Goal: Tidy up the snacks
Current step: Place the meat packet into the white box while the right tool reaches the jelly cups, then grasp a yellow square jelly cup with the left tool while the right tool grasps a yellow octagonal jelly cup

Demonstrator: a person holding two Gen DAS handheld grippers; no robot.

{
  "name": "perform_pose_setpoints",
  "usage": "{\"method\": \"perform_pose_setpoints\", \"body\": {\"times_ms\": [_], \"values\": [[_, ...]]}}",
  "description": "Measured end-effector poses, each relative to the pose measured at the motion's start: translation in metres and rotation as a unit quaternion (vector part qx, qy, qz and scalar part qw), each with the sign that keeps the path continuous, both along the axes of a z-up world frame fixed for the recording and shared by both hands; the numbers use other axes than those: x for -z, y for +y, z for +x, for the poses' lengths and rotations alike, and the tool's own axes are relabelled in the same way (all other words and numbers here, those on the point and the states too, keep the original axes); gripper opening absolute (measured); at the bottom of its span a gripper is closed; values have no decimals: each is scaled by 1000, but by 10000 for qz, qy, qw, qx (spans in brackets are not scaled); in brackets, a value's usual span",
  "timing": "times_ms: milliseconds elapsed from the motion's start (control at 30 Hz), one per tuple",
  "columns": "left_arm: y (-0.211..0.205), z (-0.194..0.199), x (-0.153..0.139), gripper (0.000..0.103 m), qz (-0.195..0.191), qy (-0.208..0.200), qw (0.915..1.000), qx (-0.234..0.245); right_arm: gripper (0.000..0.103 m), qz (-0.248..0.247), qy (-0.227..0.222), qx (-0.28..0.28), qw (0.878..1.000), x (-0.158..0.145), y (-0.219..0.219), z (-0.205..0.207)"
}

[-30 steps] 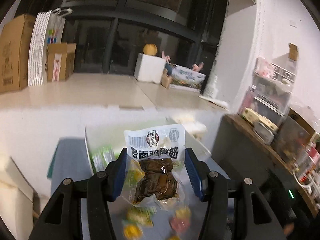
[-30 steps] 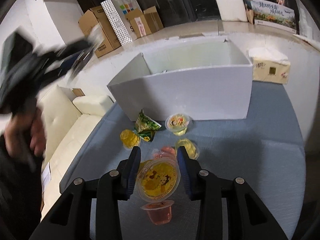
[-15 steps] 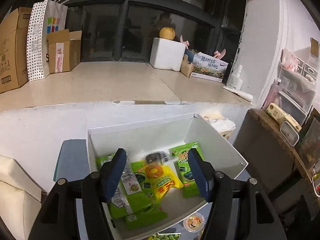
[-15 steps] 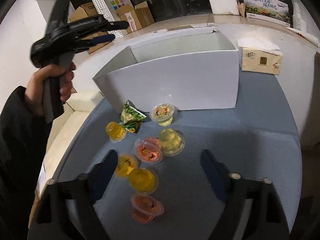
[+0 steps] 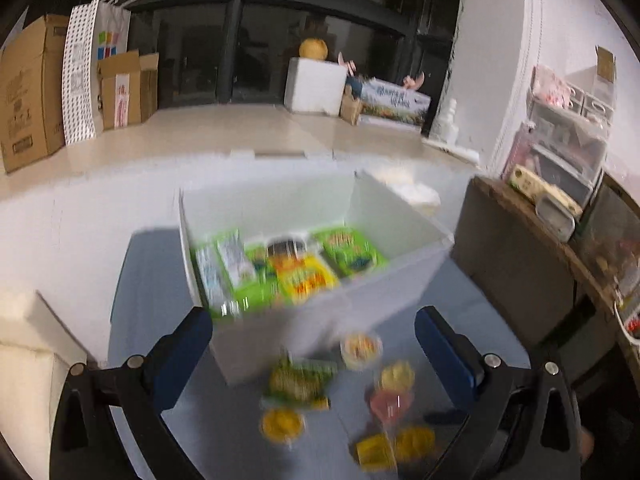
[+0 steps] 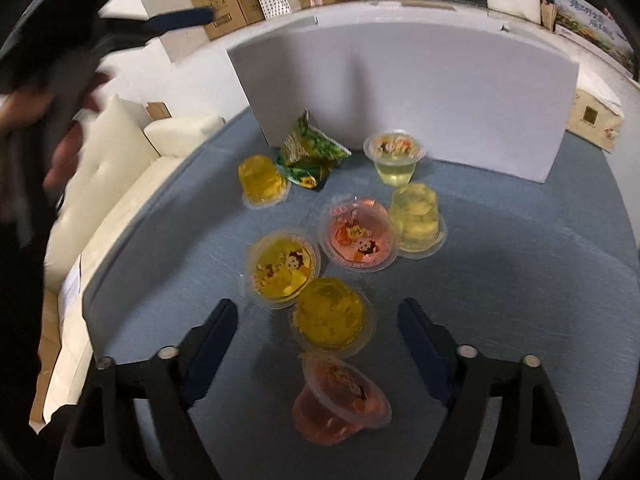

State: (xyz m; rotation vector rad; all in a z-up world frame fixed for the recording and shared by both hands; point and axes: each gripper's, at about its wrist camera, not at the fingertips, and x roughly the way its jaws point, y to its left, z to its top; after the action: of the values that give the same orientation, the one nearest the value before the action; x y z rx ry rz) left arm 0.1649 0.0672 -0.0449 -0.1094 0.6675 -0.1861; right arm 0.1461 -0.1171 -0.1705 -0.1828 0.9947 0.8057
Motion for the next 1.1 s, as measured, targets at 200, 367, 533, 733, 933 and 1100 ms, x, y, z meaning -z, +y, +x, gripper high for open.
{"method": "perform_pose_setpoints", "body": {"times_ms": [200, 367, 533, 733, 933, 1100], "values": [[-5, -34, 42, 103, -78, 473, 9988, 48, 39, 144, 165, 80, 9997, 3, -8, 10], [-12, -52, 69, 103, -285, 815, 9961, 202, 34, 302, 111, 134, 9994, -3, -18, 10], [-41, -55, 91, 103, -261, 1102, 9920, 550, 34, 371, -17, 306, 9988, -14, -33, 15], [-71, -41, 108, 101, -182, 1216, 9889, 833, 34, 550, -252, 610, 9963, -43, -61, 15], [-61, -33, 119, 34, -311, 1360, 9889, 511, 34, 686, -396, 827, 9934, -62, -83, 16], [-57, -40, 109, 34, -313, 1176, 9913, 507, 34, 707, -416, 739, 9939, -64, -76, 17]]}}
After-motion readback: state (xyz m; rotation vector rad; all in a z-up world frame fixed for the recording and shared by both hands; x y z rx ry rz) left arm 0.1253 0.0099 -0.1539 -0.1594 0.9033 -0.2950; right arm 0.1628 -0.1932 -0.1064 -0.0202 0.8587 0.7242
